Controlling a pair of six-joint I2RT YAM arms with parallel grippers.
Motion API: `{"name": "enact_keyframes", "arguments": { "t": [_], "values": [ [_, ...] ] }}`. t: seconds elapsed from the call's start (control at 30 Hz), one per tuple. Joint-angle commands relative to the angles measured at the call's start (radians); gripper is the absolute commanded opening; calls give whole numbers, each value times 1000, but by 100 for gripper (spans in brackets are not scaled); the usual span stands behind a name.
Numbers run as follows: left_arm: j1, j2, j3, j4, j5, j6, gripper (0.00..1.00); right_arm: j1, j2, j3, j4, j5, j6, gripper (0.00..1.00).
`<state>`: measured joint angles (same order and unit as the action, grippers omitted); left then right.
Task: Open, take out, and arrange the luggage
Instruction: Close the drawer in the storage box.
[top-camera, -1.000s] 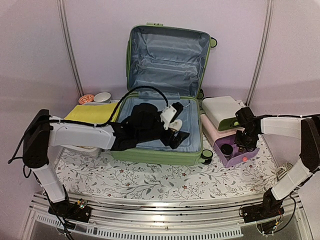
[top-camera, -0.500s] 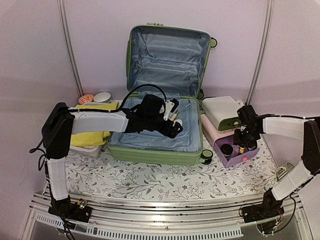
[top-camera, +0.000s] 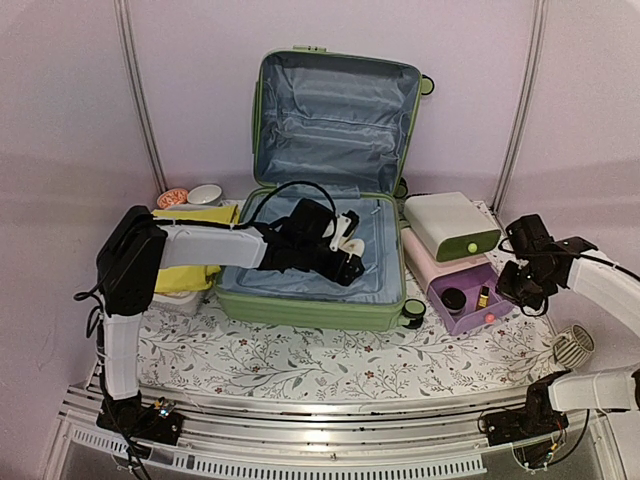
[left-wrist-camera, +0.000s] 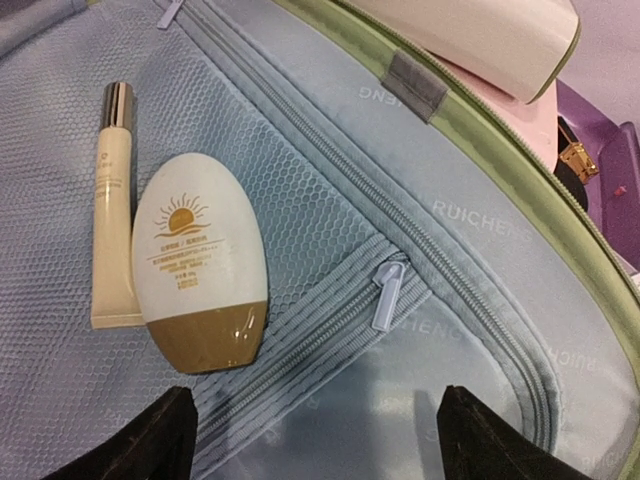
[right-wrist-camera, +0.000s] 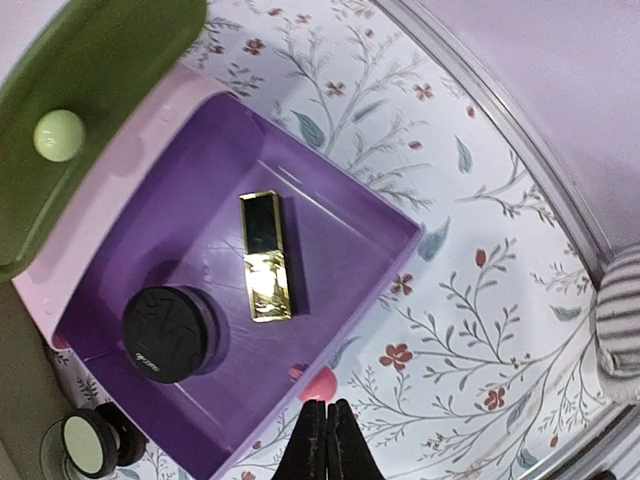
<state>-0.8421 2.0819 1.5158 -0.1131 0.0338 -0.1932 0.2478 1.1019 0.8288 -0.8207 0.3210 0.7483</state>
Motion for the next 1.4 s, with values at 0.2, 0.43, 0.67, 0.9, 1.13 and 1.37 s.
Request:
{"name": "enact_keyframes", "arguments": {
  "t": [0.2,0.43,0.67,0.9,1.13,1.37],
  "values": [
    [11,-35,-20,33,17,-10,85,-1,23,-146,0,-25,282,2],
    [12,-168,-80,41,-18,-3,85,-2,136,-153,172,11,232,2],
    [43,-287,-149,21,-17,0,86,-2,174,-149,480,-112,51,4],
    [76,-350,-210,-22,-21,2,87,-11,224,-156,763,-182,-90,9],
    [106,-401,-232,-56,-17,2,87,-65,410,-93,872,-266,-84,4],
    [116,-408,-233,-51,18,-15,87,-96,401,-153,1042,-367,-33,3]
  ]
}}
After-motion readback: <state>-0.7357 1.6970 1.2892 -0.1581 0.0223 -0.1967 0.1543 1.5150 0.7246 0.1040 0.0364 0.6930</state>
